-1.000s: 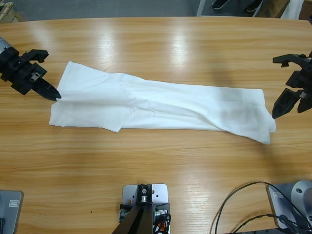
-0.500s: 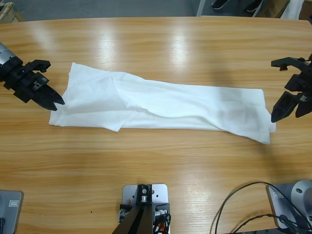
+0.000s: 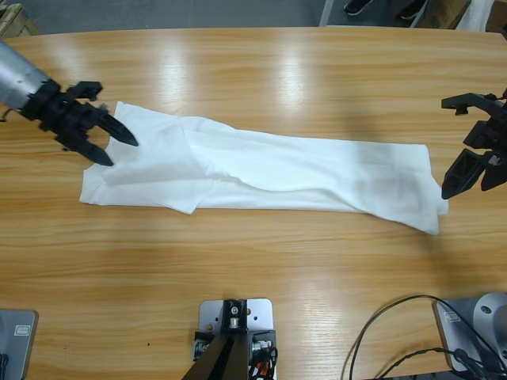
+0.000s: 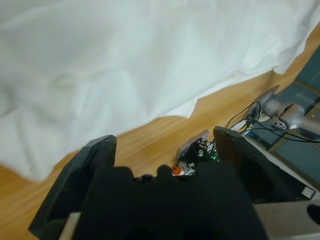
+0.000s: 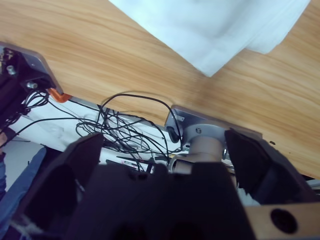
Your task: Fold clothes
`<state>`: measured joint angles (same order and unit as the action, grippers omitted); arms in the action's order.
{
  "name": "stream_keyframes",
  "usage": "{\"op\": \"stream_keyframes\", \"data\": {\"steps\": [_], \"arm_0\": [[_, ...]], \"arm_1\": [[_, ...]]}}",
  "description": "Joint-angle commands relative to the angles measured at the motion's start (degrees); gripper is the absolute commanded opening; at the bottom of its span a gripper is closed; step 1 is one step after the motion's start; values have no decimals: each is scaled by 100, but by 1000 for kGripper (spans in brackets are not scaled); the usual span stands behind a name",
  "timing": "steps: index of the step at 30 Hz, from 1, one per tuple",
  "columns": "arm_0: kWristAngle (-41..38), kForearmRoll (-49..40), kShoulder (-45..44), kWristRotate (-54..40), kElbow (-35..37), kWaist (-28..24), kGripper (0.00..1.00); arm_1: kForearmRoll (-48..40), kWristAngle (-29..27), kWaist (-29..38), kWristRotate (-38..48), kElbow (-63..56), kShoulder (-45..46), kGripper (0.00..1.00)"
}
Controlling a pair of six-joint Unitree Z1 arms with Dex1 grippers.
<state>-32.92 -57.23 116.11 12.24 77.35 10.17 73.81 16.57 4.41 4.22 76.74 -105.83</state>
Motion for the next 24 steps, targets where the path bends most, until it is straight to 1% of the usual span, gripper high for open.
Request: {"op": "stream_keyframes", "data": {"steps": [1,4,14,20,22,24], "arm_0": [[-127,770,335,267,-125,387,757],[-127,775,404,271,-275,398,757],[-21,1214,163,295,-1516,398,757],[119,1249,-426,490,-1702,355,757],[130,1249,-755,496,-1756,340,757],[116,1239,-1017,536,-1776,238,757]], "arm_1": [[54,-79,63,-70,-128,119,1000],[54,-100,60,-70,-124,116,1000],[54,-75,65,-70,-98,277,1000],[54,-67,32,-70,-98,762,1000],[36,-58,-126,-70,-107,1030,1000],[-16,85,-404,-100,-128,1323,1000]]}}
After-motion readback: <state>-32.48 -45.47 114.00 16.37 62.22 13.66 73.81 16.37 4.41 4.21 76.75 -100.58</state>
